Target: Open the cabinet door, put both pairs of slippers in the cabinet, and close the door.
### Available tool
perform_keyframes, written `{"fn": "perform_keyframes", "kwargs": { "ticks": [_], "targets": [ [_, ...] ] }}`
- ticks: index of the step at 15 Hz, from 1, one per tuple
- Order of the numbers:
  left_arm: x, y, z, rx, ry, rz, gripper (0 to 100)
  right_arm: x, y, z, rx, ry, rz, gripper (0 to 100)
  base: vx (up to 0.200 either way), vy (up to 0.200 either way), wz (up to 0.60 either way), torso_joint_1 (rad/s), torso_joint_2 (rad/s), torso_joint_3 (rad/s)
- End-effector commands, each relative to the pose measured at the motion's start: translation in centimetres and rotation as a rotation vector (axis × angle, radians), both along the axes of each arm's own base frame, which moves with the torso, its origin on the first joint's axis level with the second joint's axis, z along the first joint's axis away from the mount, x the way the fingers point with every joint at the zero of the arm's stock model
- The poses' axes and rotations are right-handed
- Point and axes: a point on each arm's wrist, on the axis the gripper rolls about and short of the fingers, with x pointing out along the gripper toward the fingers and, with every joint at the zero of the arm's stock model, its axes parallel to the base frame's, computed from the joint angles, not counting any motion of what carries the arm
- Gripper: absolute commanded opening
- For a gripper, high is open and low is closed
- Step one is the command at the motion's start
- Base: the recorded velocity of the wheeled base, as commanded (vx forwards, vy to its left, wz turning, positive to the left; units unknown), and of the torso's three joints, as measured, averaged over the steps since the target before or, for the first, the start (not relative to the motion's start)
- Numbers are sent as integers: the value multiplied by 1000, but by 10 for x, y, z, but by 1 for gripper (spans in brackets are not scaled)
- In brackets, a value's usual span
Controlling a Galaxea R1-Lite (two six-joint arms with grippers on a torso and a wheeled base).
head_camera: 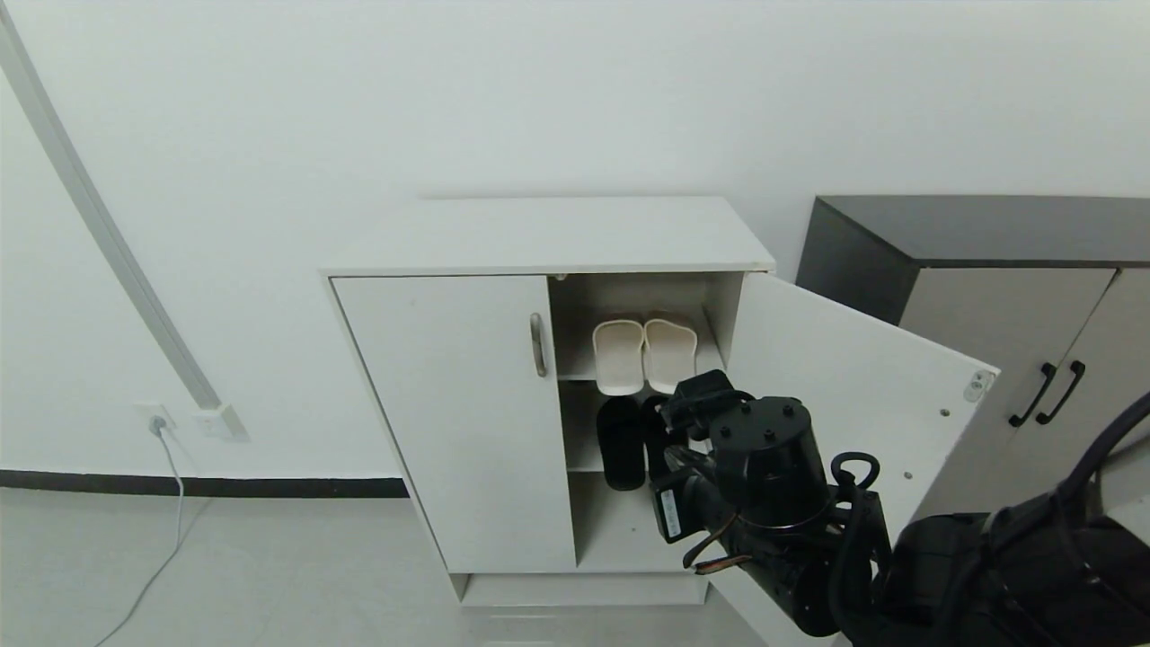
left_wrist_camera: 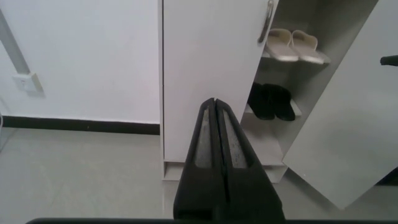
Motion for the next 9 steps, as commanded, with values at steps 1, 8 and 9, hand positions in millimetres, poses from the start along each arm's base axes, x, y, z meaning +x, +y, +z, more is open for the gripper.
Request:
{"fn": "perform_keyframes", "kwargs": {
  "ticks": [1, 8, 9],
  "targets": [
    [0, 0, 0, 0, 1, 0, 0, 0, 0, -1, -2, 1, 0, 0, 0, 0, 0, 178, -491, -310],
    [0, 0, 0, 0, 1, 0, 0, -1, 0, -2, -7, 4, 1, 0, 0, 0, 0, 212, -526, -316],
    [0, 0, 0, 0, 1, 0, 0, -1, 0, -2, -7, 4, 1, 0, 0, 0, 0, 232, -564, -325]
  ]
}}
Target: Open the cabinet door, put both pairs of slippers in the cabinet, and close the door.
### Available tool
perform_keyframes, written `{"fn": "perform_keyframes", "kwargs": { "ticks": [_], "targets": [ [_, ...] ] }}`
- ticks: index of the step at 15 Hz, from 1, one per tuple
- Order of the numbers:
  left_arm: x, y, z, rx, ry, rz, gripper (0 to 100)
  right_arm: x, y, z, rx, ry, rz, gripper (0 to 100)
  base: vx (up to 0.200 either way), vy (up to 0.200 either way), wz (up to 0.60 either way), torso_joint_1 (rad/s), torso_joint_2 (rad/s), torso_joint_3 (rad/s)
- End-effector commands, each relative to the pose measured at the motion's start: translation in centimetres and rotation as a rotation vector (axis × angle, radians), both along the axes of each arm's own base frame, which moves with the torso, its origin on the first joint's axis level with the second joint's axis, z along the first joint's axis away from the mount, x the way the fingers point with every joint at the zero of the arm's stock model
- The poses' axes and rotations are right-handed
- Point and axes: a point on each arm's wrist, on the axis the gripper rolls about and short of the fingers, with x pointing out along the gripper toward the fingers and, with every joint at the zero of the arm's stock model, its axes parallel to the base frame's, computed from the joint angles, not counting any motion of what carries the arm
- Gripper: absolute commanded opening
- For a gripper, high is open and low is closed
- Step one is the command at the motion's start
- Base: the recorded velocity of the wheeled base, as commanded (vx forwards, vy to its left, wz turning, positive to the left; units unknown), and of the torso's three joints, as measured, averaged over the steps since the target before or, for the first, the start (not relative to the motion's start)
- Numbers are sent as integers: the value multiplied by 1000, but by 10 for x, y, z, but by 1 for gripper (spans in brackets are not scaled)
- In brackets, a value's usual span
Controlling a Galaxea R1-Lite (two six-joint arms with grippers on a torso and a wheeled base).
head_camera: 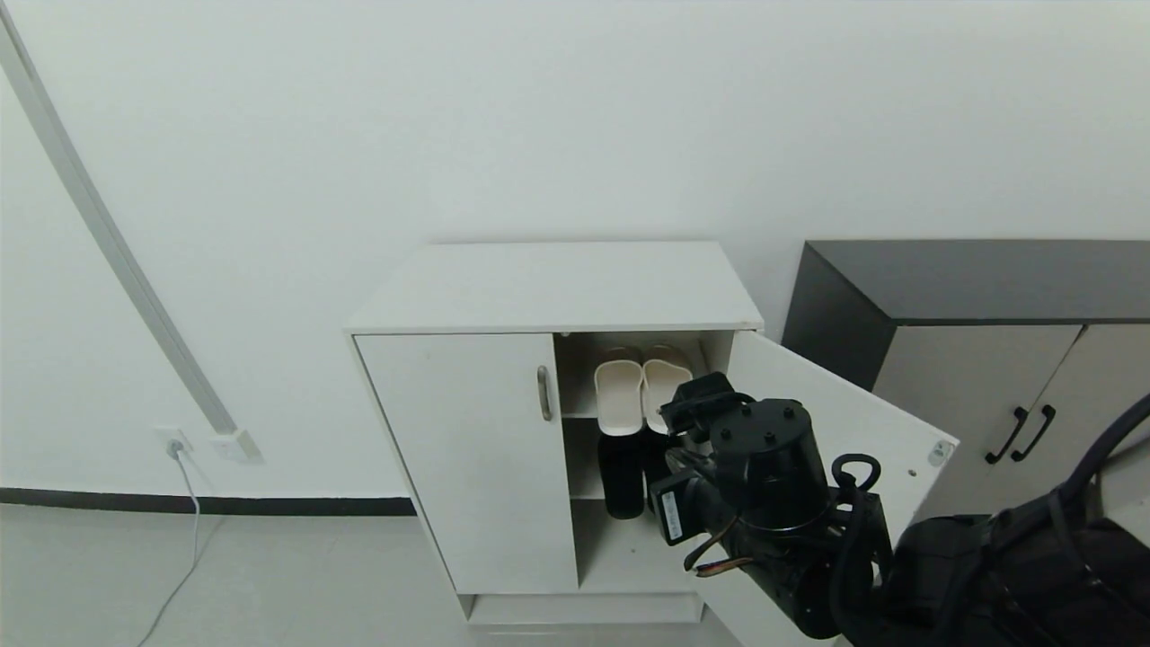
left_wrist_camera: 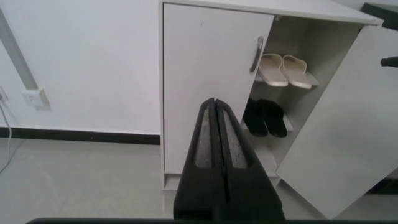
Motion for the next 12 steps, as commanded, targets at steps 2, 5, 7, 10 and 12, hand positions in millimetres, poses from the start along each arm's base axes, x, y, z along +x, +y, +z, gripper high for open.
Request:
{"fn": "perform_keyframes", "kwargs": {
  "ticks": [2, 5, 7, 10, 12],
  "targets": [
    [0, 0, 0, 0, 1, 0, 0, 0, 1, -2, -5, 4, 0, 0, 0, 0, 0, 242, -554, -320],
    [0, 0, 0, 0, -1, 0, 0, 0, 1, -2, -5, 4, 0, 0, 0, 0, 0, 258, -592, -331],
    [0, 0, 0, -2, 1, 0, 0, 1, 0, -1, -1, 2, -2, 0, 0, 0, 0, 256, -569, -315],
    [0, 0, 0, -2, 1, 0, 0, 1, 0, -1, 6, 1, -3, 0, 0, 0, 0, 196, -422, -234],
    [0, 0, 0, 0, 1, 0, 0, 2, -1, 0, 8, -4, -8, 0, 0, 0, 0, 181, -388, -212]
  ]
}}
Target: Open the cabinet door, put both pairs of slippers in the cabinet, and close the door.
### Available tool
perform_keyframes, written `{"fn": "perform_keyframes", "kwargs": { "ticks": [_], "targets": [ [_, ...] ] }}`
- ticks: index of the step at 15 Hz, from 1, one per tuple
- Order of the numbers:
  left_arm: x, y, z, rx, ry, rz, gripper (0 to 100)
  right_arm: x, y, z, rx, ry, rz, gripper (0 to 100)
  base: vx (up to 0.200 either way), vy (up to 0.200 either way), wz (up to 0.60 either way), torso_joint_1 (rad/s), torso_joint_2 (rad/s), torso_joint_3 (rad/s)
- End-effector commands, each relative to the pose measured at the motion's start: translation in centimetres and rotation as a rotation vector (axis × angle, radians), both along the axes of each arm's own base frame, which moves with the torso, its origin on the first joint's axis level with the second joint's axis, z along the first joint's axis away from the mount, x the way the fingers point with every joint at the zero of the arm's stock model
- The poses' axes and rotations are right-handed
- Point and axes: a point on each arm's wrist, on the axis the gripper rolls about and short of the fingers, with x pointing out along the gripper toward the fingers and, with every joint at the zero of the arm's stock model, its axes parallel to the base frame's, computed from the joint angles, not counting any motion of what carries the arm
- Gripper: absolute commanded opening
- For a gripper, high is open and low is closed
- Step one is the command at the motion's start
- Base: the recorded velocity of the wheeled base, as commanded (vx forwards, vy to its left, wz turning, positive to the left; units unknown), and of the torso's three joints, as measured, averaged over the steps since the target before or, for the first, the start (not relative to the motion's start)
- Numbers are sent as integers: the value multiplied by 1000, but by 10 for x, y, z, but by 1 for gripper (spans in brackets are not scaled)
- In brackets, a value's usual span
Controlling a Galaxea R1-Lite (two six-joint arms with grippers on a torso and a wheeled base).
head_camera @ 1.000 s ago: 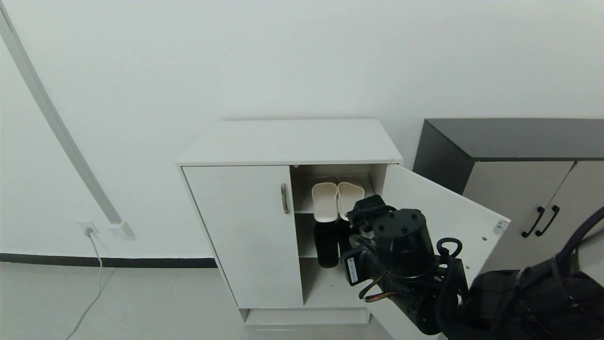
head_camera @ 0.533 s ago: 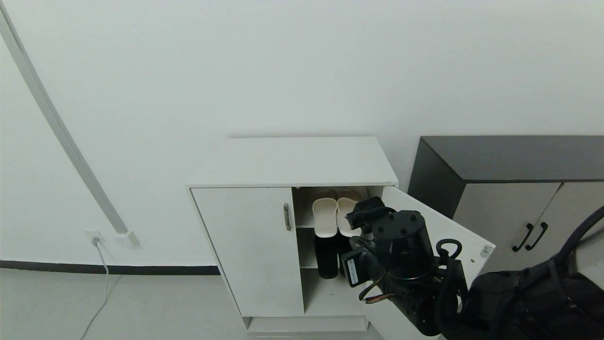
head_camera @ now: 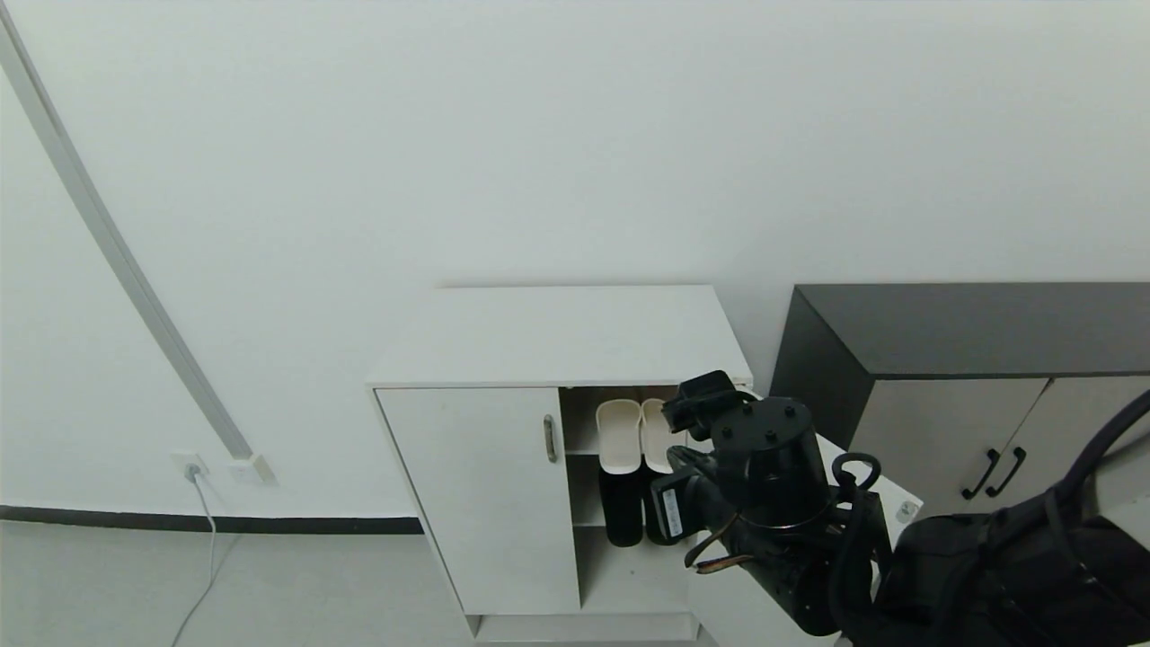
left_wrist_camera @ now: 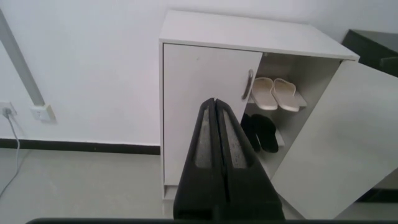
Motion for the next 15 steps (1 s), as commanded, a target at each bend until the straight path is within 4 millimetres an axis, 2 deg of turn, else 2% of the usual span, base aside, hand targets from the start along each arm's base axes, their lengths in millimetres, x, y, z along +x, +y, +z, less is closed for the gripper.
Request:
{"fn": "perform_keyframes", "kwargs": {
  "ticks": [1, 5, 12, 15],
  "targets": [
    [0, 0, 0, 0, 1, 0, 0, 1, -1, 0, 1, -1, -3, 0, 0, 0, 0, 168, -373, -203],
    [0, 0, 0, -1, 1, 0, 0, 1, -1, 3, 16, -14, -2, 0, 0, 0, 0, 151, -337, -179],
    [0, 0, 0, 0, 1, 0, 0, 1, -1, 1, 10, -17, 5, 0, 0, 0, 0, 5, -9, -7],
    [0, 0, 0, 0, 1, 0, 0, 2, -2, 0, 7, -16, 1, 0, 0, 0, -600, -2, -1, 5]
  ]
}}
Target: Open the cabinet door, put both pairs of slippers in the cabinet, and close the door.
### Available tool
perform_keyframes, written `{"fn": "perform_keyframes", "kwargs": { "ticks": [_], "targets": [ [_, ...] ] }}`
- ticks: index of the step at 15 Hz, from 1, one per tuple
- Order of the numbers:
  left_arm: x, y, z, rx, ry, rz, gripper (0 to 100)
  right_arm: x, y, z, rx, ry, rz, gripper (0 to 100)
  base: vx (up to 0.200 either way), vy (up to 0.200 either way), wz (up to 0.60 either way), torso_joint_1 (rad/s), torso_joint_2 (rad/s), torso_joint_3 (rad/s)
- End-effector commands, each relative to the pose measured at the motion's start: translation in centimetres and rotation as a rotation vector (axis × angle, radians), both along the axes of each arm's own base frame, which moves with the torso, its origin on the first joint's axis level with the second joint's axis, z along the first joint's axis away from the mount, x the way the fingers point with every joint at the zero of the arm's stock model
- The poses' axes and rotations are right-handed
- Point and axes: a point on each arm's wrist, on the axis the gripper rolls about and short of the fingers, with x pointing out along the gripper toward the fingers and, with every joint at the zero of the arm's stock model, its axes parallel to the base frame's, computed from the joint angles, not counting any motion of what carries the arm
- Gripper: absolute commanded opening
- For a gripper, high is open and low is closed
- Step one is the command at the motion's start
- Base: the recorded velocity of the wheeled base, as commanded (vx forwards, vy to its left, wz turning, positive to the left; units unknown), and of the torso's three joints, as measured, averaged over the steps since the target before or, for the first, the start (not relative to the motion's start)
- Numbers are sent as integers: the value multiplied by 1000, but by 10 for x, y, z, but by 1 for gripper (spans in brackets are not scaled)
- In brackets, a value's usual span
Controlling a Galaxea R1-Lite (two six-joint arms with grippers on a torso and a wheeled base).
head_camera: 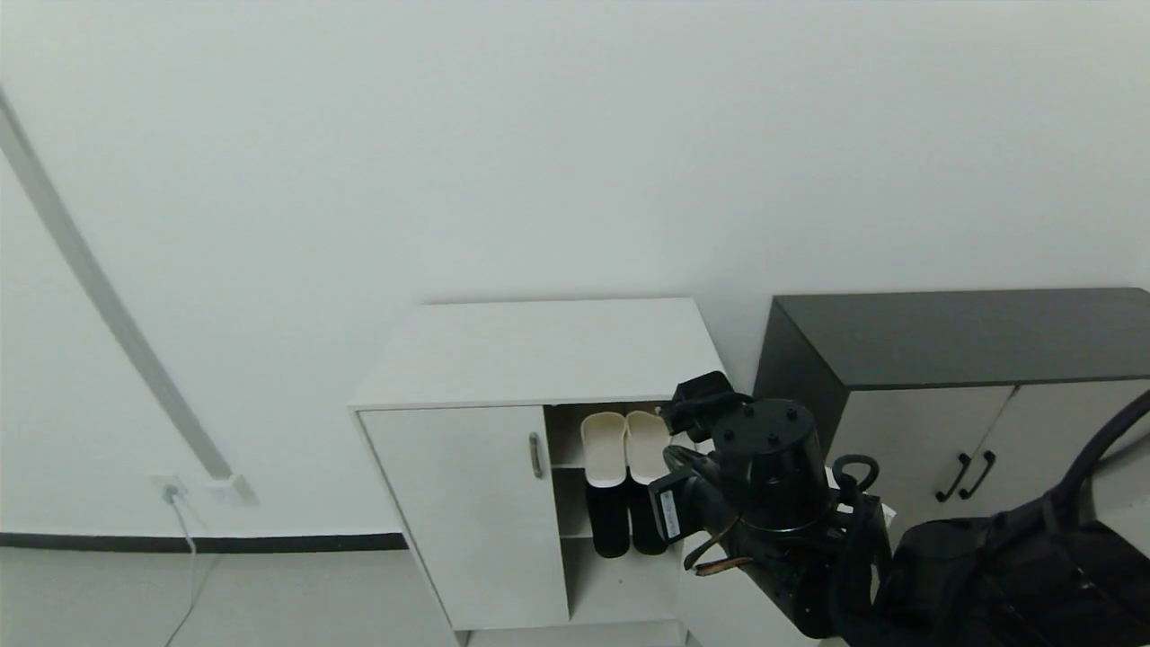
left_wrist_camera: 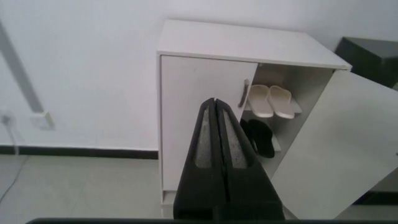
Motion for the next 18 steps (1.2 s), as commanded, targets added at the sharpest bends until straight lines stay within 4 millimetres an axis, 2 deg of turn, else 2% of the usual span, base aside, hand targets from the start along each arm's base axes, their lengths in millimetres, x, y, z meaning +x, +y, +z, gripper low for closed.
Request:
{"fn": "perform_keyframes", "kwargs": {
  "ticks": [1, 3, 9, 14, 18],
  "targets": [
    [0, 0, 0, 0, 1, 0, 0, 1, -1, 0, -1, 0, -5, 0, 0, 0, -600, 7, 2, 2],
    [0, 0, 0, 0, 1, 2, 0, 3, -3, -1, -3, 0, -12, 0, 0, 0, -600, 14, 5, -7],
    [0, 0, 0, 0, 1, 2, 0, 16, -14, 0, -6, -11, -61, 0, 0, 0, 0, 0, 0, 0],
    [0, 0, 0, 1, 1, 0, 0, 20, -13, -6, -16, -38, -60, 0, 0, 0, 0, 0, 0, 0],
    [0, 0, 0, 0, 1, 0, 0, 21, -14, -6, -16, -45, -63, 0, -200, 0, 0, 7, 7, 0]
  ]
}}
